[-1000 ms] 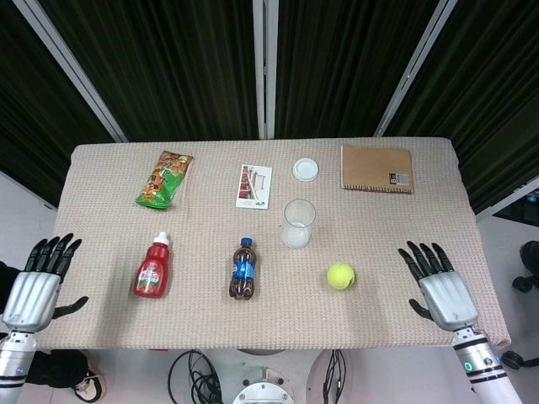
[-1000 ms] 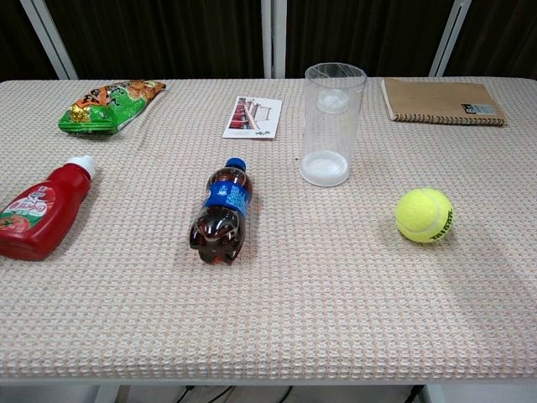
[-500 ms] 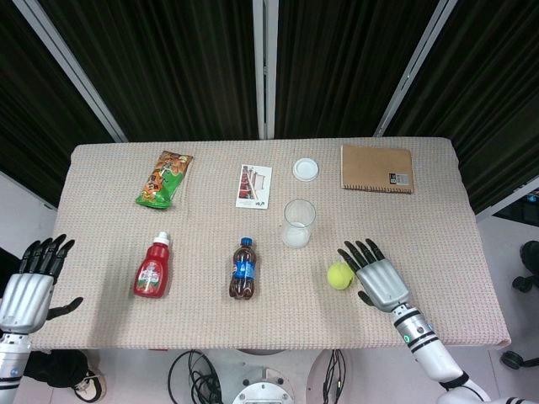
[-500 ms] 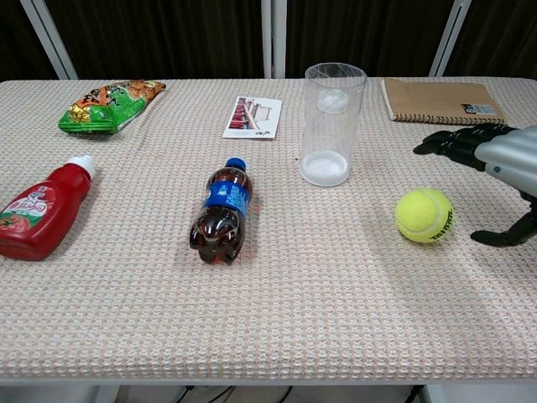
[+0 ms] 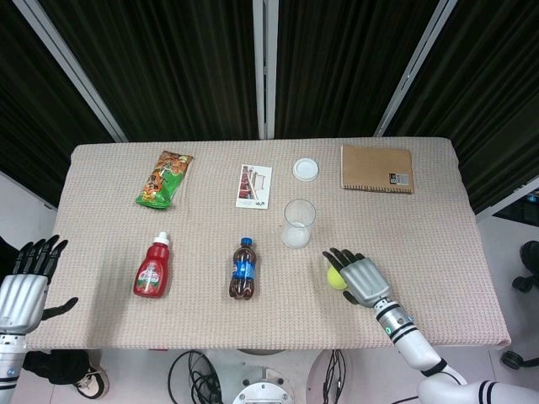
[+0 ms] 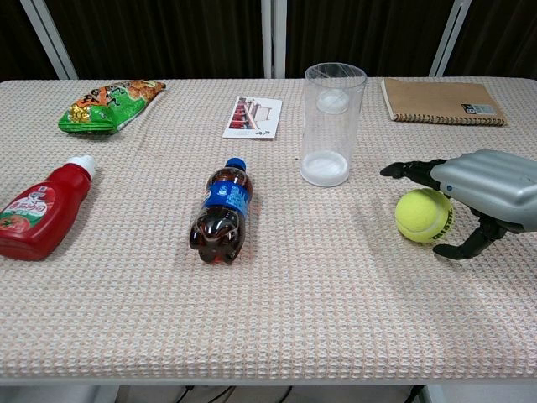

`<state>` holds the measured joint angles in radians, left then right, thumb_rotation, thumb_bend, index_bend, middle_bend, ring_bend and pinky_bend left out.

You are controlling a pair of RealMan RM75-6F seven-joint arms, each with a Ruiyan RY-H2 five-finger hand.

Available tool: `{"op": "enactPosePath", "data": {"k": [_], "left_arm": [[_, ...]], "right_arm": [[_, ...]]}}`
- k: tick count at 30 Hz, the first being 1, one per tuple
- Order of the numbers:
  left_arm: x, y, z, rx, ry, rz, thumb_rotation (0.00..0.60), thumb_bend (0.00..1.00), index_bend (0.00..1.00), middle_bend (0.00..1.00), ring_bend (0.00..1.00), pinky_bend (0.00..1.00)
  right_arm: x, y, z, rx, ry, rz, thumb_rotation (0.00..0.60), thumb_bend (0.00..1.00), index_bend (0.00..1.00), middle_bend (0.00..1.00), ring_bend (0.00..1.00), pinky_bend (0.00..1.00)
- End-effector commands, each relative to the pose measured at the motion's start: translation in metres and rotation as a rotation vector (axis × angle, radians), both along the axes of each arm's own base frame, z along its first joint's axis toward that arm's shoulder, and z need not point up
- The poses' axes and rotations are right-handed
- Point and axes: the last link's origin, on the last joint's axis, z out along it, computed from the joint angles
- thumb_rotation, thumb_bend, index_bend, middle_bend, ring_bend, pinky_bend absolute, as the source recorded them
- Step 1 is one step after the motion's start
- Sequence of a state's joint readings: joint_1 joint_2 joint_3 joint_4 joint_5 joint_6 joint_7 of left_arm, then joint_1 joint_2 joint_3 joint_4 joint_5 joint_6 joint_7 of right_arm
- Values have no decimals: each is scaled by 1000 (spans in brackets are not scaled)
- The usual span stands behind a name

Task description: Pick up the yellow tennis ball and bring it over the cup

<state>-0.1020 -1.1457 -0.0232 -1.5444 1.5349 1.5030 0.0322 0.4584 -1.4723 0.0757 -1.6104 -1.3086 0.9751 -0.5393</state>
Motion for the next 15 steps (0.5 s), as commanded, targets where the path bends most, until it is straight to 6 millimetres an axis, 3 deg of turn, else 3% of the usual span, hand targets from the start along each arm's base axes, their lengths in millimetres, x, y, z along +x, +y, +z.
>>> {"op": "enactPosePath", "data": {"k": [1, 3, 6, 10, 15], "left_arm": [[0, 0, 0, 1, -4, -1, 600, 30, 32, 0, 0, 0], [-1, -2, -1, -3, -10, 1, 600, 30, 36, 0, 0, 0], [-3, -3, 0, -3, -11, 7, 600, 30, 36, 0, 0, 0], [-3, -4, 0, -5, -21, 11, 600, 30, 39, 0, 0, 0], [-1, -3, 1, -13, -24, 14, 600, 30, 39, 0, 0, 0]], "right_arm": [[-1, 0, -2, -14, -8, 5, 600, 291, 364, 352, 399, 576], [-4, 0, 0, -29, -10, 6, 600, 339, 520, 450, 483, 660], [-7, -2, 9, -65, -19, 9, 600, 367, 603, 508, 525, 702], [-1, -7, 35, -142, -77, 23, 600, 380, 616, 511, 526, 707], [26, -21, 75, -256, -174, 97, 600, 382, 607, 499, 520, 707]]}}
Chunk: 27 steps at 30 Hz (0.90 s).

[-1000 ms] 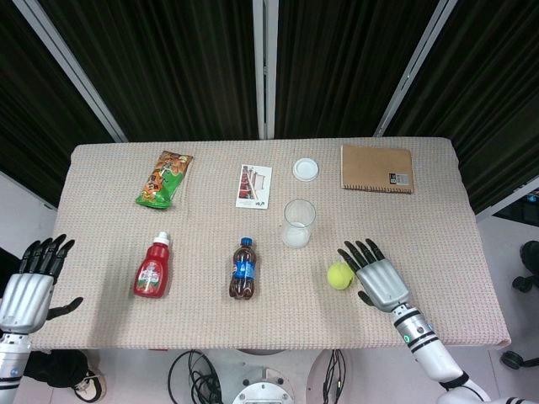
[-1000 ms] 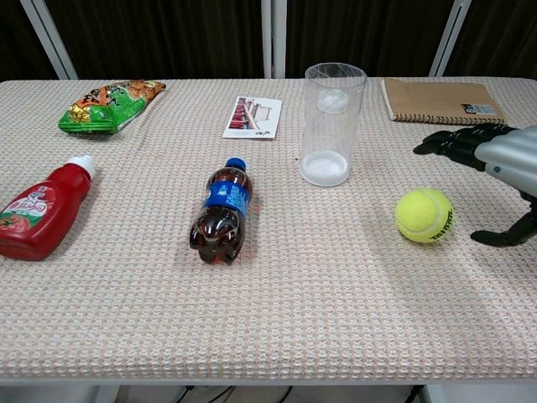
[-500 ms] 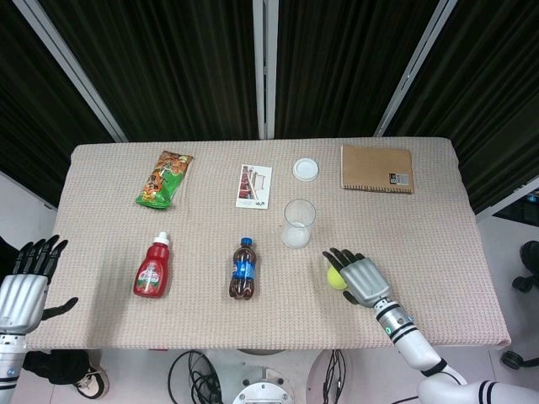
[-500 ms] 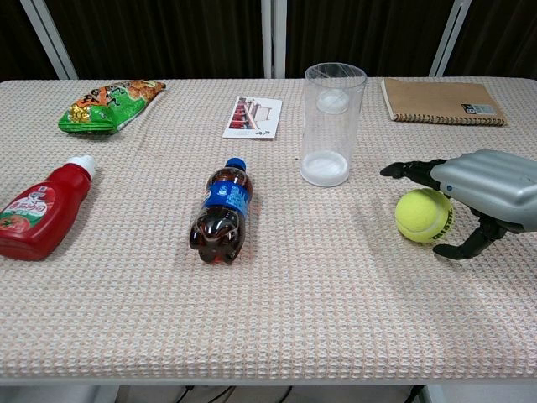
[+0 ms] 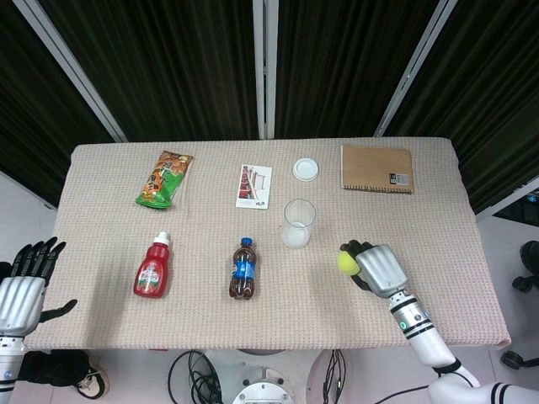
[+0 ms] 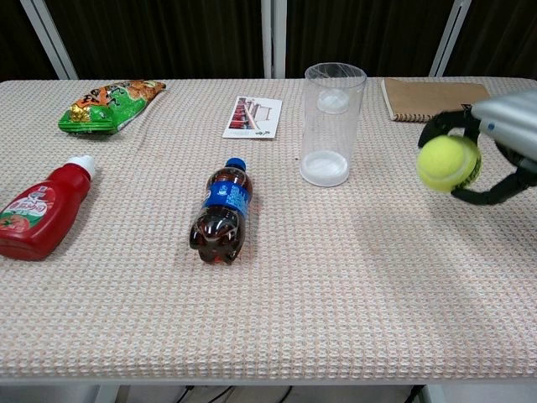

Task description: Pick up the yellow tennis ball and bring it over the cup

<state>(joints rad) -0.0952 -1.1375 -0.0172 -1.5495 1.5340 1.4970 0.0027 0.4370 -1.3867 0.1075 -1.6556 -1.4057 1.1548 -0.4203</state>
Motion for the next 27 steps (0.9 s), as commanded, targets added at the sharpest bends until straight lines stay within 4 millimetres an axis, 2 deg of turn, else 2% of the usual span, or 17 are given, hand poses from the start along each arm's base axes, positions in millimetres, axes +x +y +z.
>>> {"op": "enactPosePath", "data": {"k": [1, 3, 6, 8, 14, 20, 27], "left_arm": [[1, 0, 0, -3, 2, 1, 600, 30, 39, 0, 0, 0], [1, 0, -1, -11, 4, 6, 600, 30, 39, 0, 0, 0], [1, -1, -1, -28, 17, 20, 600, 30, 39, 0, 0, 0], [0, -2, 0, -27, 22, 24, 600, 30, 39, 0, 0, 0], [0, -4, 2, -23, 20, 30, 600, 30, 39, 0, 0, 0], [-2, -4, 3, -20, 18, 32, 600, 30, 39, 0, 0, 0], [-3, -2, 3, -36, 11, 30, 600, 32, 39, 0, 0, 0]], "right_arm": [[26, -11, 30, -80, -59, 71, 600, 382, 607, 499, 520, 707], [45, -16, 42, -124, -19, 144, 600, 373, 605, 502, 519, 707], [74, -22, 50, -172, 5, 222, 600, 366, 603, 502, 518, 707], [91, -26, 50, -179, 1, 243, 600, 365, 603, 502, 518, 707], [123, -45, 45, -162, 25, 240, 600, 365, 600, 498, 518, 707], [134, -63, 37, -138, 74, 183, 600, 364, 598, 495, 519, 707], [139, -73, 26, -108, 82, 151, 600, 359, 574, 482, 513, 693]]}}
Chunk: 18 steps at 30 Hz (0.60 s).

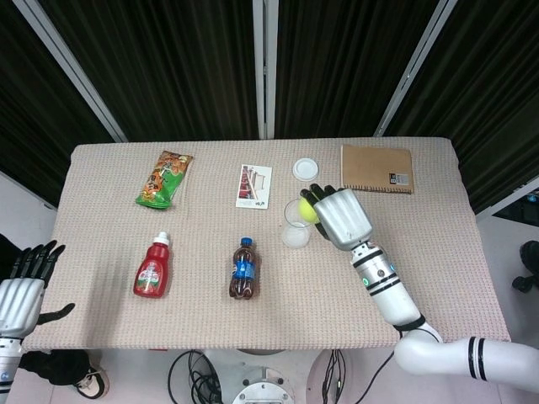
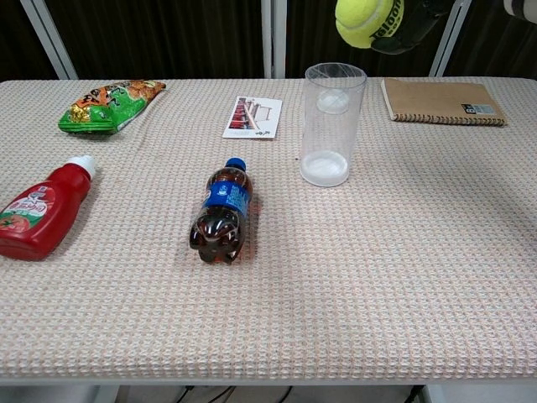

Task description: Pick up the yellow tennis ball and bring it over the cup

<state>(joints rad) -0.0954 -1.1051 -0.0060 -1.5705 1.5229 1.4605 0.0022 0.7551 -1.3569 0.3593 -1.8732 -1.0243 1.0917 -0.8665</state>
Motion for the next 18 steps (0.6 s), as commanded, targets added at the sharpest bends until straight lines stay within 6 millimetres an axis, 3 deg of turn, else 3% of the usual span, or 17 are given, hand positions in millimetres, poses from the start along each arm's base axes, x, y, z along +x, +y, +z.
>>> {"op": "enactPosePath", "data": {"k": [1, 5, 7, 9, 12, 18], "left_arm": [[0, 1, 1, 1, -3, -2, 600, 31, 39, 0, 0, 0], [-1, 1, 2, 5, -7, -6, 600, 32, 39, 0, 0, 0], [-1, 1, 3, 4, -10, -6, 600, 31, 39, 0, 0, 0], [-2, 1, 4, 6, -12, -5, 600, 31, 39, 0, 0, 0], [-3, 1, 6, 10, -16, -3, 600, 32, 39, 0, 0, 0], [-3, 0, 8, 15, -21, -5, 600, 31, 39, 0, 0, 0]], "right_arm": [[2, -3, -7, 20, 6, -12, 600, 355, 551, 472, 500, 678], [4, -6, -16, 39, 4, -39, 600, 327, 300, 321, 301, 518], [5, -8, -19, 51, 10, -48, 600, 300, 131, 181, 120, 351], [6, -9, -21, 63, 12, -57, 600, 251, 29, 68, 20, 198], [9, -11, -22, 74, 0, -58, 600, 191, 0, 0, 0, 78], [8, -7, -15, 77, -11, -32, 600, 158, 0, 0, 0, 33]]}}
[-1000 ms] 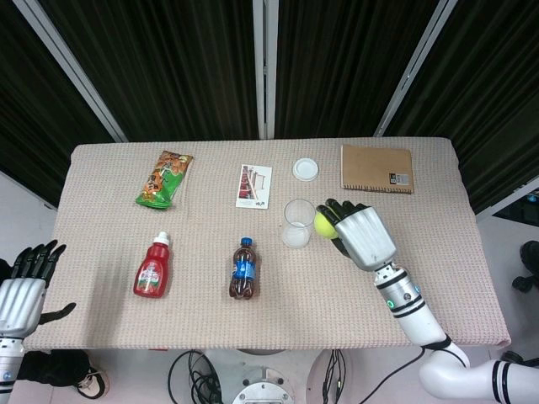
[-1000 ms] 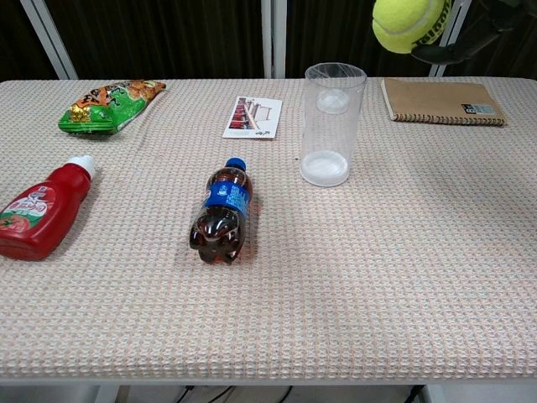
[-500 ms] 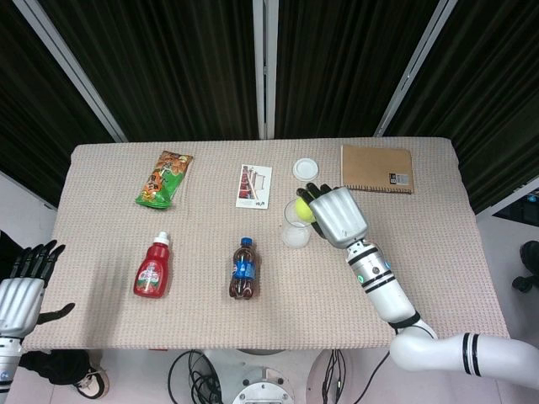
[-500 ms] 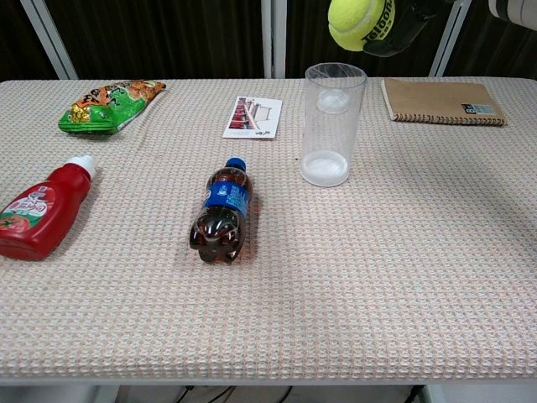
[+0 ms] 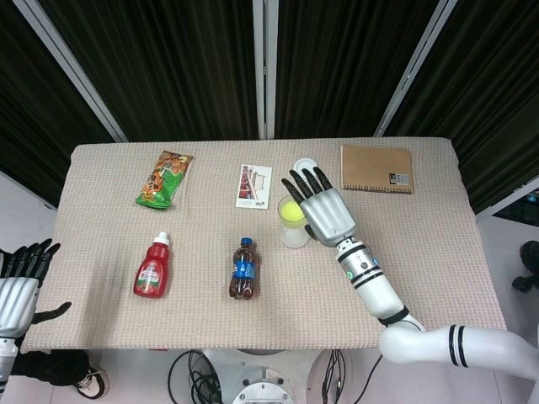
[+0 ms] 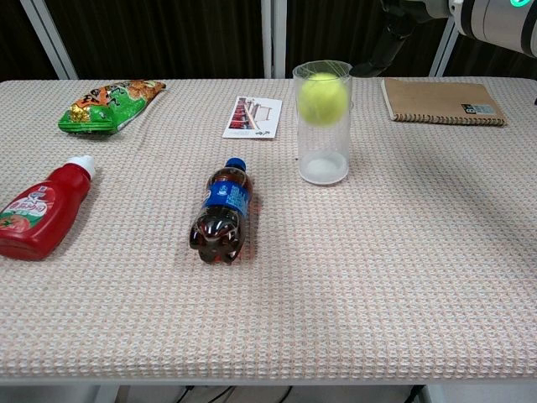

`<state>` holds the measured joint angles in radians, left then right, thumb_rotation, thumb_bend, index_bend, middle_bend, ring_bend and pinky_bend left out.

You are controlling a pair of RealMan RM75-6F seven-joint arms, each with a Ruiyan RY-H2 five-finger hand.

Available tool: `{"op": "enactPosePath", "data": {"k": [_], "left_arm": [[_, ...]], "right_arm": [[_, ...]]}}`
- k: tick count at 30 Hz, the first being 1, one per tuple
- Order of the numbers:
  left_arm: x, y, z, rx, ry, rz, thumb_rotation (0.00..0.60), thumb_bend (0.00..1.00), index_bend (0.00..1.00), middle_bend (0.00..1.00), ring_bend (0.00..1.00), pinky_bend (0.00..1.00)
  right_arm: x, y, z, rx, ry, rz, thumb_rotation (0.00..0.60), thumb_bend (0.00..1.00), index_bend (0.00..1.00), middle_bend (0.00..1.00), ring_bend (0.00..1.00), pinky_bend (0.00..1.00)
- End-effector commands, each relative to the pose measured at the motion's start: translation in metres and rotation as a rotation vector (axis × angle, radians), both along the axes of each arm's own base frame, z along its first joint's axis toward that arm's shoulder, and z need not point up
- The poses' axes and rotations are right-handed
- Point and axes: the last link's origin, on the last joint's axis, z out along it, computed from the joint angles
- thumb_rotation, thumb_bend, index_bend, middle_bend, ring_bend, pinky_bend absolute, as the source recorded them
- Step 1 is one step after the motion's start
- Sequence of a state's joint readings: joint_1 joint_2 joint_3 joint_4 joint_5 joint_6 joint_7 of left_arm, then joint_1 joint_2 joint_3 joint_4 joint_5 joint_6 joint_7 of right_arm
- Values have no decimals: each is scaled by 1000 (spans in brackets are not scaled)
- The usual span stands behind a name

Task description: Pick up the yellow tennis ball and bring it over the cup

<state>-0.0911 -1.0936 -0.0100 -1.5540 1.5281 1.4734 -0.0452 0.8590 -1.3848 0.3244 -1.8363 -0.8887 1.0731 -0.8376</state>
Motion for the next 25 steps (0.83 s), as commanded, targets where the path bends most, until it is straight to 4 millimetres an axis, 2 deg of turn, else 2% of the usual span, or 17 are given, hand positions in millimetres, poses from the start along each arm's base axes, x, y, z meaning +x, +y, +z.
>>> {"op": "enactPosePath", "data": {"k": [1, 4, 7, 11, 18, 21, 25], "left_arm": [[0, 0, 0, 1, -1, -1, 600, 31, 39, 0, 0, 0], [1, 0, 1, 5, -1, -7, 600, 31, 39, 0, 0, 0], [1, 0, 2, 10, 0, -14, 600, 31, 39, 0, 0, 0], [3, 0, 2, 18, 10, -24, 600, 32, 39, 0, 0, 0], [8, 4, 2, 49, 19, -52, 600, 31, 39, 0, 0, 0], [8, 5, 2, 53, 37, -53, 600, 31, 39, 0, 0, 0], [9, 7, 4, 60, 38, -52, 600, 31, 39, 0, 0, 0]], "right_arm": [[-3, 5, 8, -15, 0, 16, 600, 157, 0, 0, 0, 32], [-17, 16, 27, -56, -9, 8, 600, 157, 0, 0, 0, 27], [-49, 37, 53, -119, 13, -25, 600, 151, 0, 0, 0, 2], [-118, 76, 82, -201, 104, -110, 600, 133, 0, 0, 0, 0], [-220, 145, 103, -294, 116, -255, 600, 124, 0, 0, 0, 0], [-247, 165, 107, -332, 93, -288, 600, 124, 0, 0, 0, 0], [-264, 179, 113, -359, 78, -289, 600, 123, 0, 0, 0, 0]]}}
